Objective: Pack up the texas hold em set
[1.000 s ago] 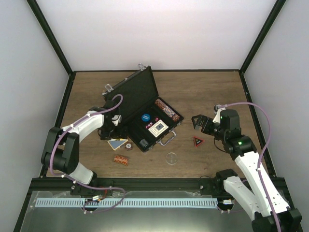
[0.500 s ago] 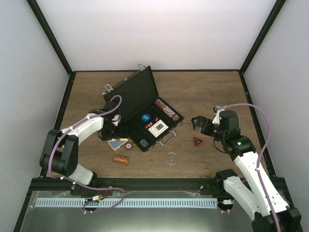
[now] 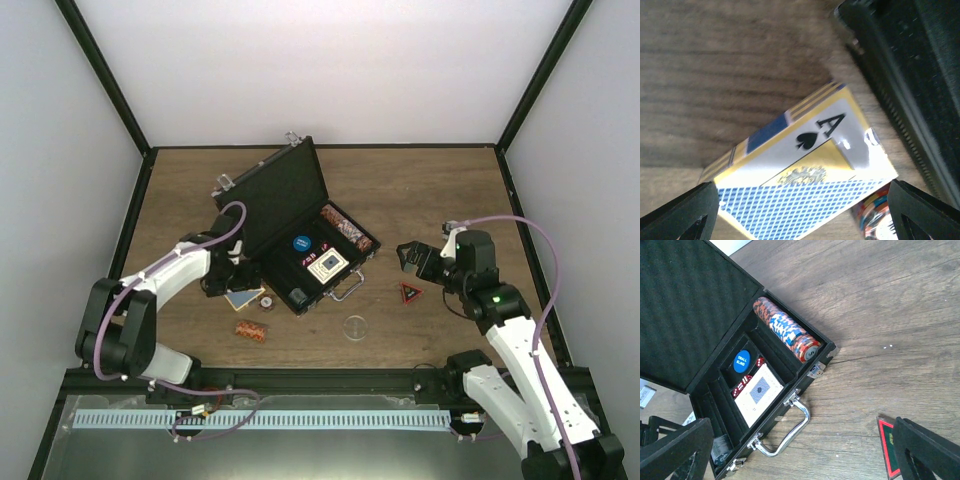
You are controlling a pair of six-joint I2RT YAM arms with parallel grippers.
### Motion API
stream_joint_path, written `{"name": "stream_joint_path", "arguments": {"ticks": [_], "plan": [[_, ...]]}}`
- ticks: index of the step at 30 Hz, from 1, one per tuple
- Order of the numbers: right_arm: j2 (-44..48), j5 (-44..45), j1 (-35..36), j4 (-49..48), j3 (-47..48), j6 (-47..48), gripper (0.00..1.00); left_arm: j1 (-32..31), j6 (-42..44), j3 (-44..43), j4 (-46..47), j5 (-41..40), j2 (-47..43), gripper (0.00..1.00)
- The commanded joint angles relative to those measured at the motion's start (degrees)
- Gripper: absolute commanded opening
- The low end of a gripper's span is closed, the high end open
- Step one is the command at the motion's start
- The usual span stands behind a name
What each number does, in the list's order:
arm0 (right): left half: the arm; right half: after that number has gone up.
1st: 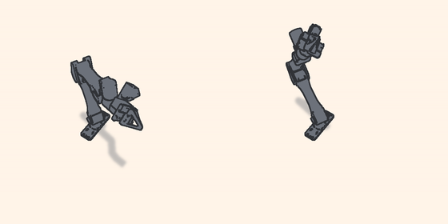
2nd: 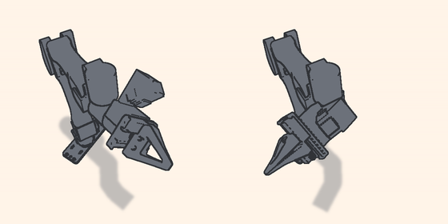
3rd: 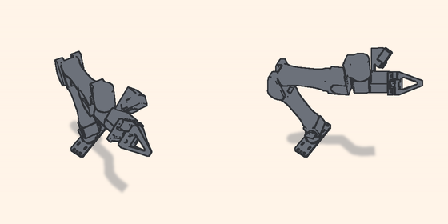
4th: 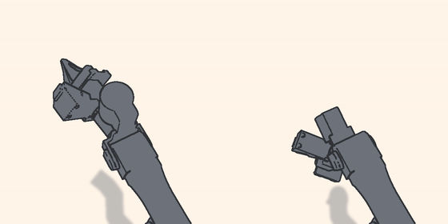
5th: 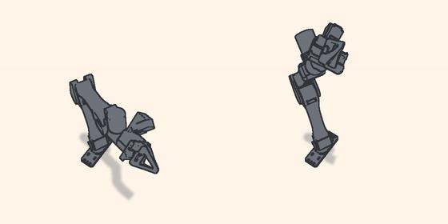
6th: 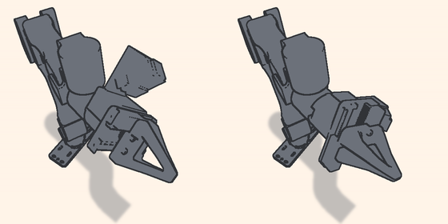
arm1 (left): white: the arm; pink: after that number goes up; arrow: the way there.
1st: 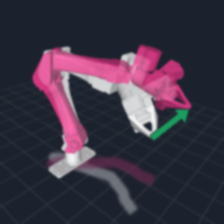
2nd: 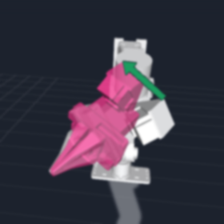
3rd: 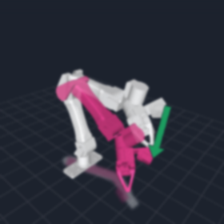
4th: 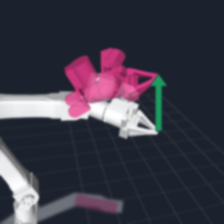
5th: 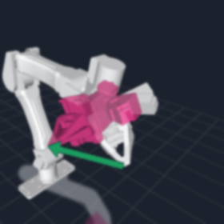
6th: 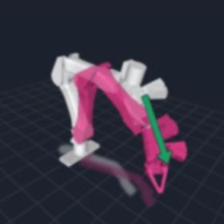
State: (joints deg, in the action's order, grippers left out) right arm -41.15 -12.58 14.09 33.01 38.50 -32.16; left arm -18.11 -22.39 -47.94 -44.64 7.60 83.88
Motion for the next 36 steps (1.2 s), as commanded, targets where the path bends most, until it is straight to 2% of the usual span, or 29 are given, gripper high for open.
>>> {"name": "stream_joint_path", "arguments": {"ticks": [1,6,13,15,22,32,36], "plan": [[0.9,-0.2,0.4,0.0,0.4,-0.6,1.00,-0.8,-3.2,2.7,-5.2,-1.9,-2.2,0.95],[0.3,-0.7,0.5,-0.6,0.2,-0.5,1.00,-1.5,-3.1,0.8,-8.3,-5.6,-3.6,0.94],[-0.3,-0.1,0.5,-0.7,0.7,-0.2,1.00,-1.6,-0.5,-3.0,-13.4,-11.5,-0.2,0.95],[-0.2,0.2,0.5,-0.8,0.6,-0.2,1.00,-2.3,0.5,-3.2,-13.5,-10.0,0.2,1.00],[-0.5,0.7,0.5,-0.7,0.6,0.4,1.00,-8.6,1.5,-5.8,-14.8,-10.3,4.6,1.00],[-0.8,2.1,0.5,-0.6,1.7,1.4,1.00,-8.9,2.3,-8.4,-14.3,-18.6,9.3,1.00],[-0.8,2.5,0.4,0.0,2.4,2.0,1.00,-8.8,3.9,-9.5,-13.5,-18.7,11.3,1.00]]}}
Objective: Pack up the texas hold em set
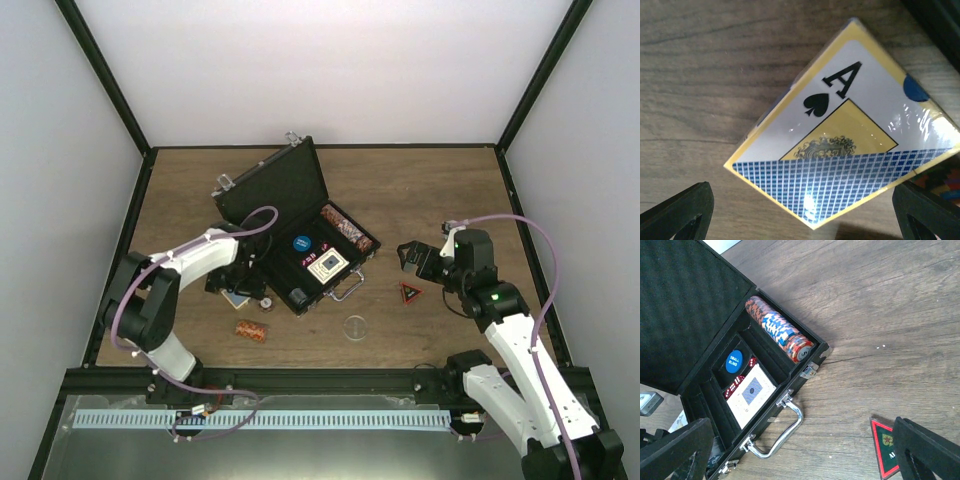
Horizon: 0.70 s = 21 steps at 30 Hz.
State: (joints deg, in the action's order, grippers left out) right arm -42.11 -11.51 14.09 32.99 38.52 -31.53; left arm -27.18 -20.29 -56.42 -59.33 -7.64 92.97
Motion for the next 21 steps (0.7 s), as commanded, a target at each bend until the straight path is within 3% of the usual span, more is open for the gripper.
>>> {"name": "stream_joint_path", "arguments": {"ticks": [1,21], "plan": [[0.4,1.7,0.5,0.2,2.4,1.4,1.00,0.2,2.1,-1.3,1.4,-3.2,2.5,1.00],[-1.7,2.0,0.5,-0.7,4.6,1.3,1.00,2.2,9.2,-6.8,5.5,3.8,8.2,1.00]]}}
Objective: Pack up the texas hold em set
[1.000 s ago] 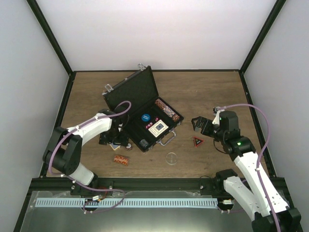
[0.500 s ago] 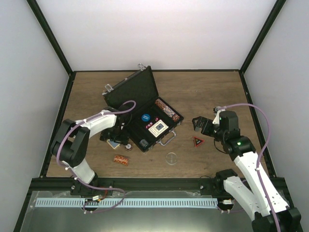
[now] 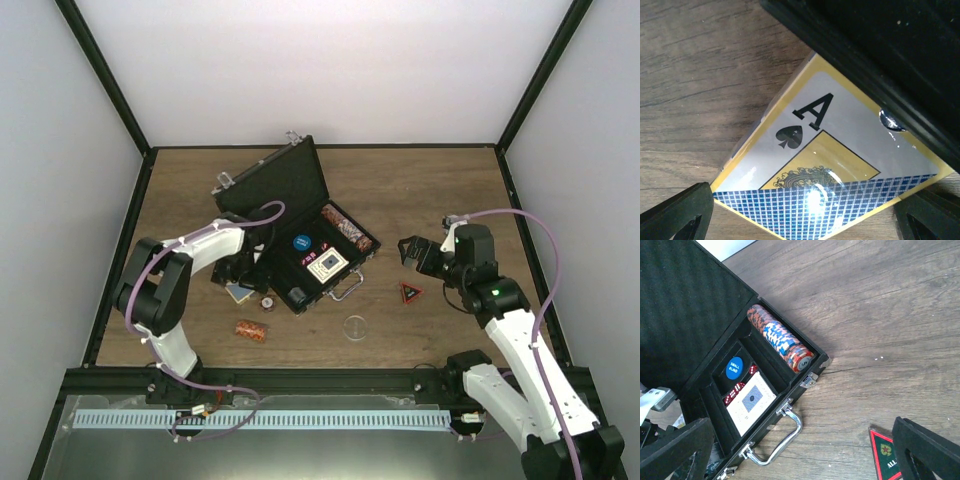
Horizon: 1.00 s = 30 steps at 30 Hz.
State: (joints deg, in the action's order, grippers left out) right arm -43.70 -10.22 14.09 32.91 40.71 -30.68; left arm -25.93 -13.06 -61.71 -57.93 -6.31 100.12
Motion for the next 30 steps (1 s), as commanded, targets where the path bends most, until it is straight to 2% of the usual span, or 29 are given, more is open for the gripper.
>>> {"name": "stream_joint_path", "arguments": {"ticks": [1,16,30], "plan": [[-0.2,0.6,0.5,-0.8,2.4,0.4,1.00,1.0,2.1,-1.9,4.2,2.7,1.0,1.00],[-1.2,0.4,0.5,-1.3,2.1,0.1,1.00,1.0,8.4,-2.7,5.9,2.1,-0.6,1.00],[-0.3,0.6,0.5,-0.6,2.2,0.1,1.00,1.0,9.2,-1.9,6.5,8.6,2.4,0.96]]}}
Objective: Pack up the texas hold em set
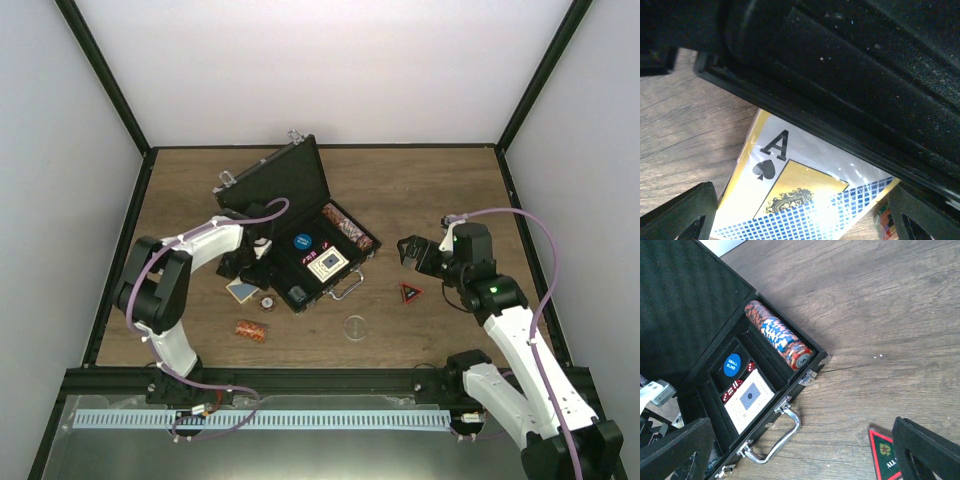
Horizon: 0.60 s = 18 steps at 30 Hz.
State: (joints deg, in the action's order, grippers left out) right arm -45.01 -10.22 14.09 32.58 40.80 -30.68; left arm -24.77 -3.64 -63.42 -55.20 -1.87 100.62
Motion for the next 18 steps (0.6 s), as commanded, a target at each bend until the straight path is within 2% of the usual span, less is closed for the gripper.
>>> {"name": "stream_joint_path", "arguments": {"ticks": [1,11,15,18], "plan": [[1.1,0.6,0.4,-0.2,2.1,0.2,1.00,-0.2,-0.4,-0.3,3.6,4.5,2.3,0.94],[2.6,0.8,0.5,0.5,1.9,-0.1,1.00,-0.4,-5.1,1.0,1.9,4.0,1.7,0.74],[2.8,0.7,0.5,0.6,2.0,-0.2,1.00,-0.3,-7.4,2.3,2.3,4.9,0.2,0.75],[3.0,0.7,0.5,0.7,2.0,-0.2,1.00,-0.4,-8.1,3.0,2.6,4.7,0.1,0.86]]}}
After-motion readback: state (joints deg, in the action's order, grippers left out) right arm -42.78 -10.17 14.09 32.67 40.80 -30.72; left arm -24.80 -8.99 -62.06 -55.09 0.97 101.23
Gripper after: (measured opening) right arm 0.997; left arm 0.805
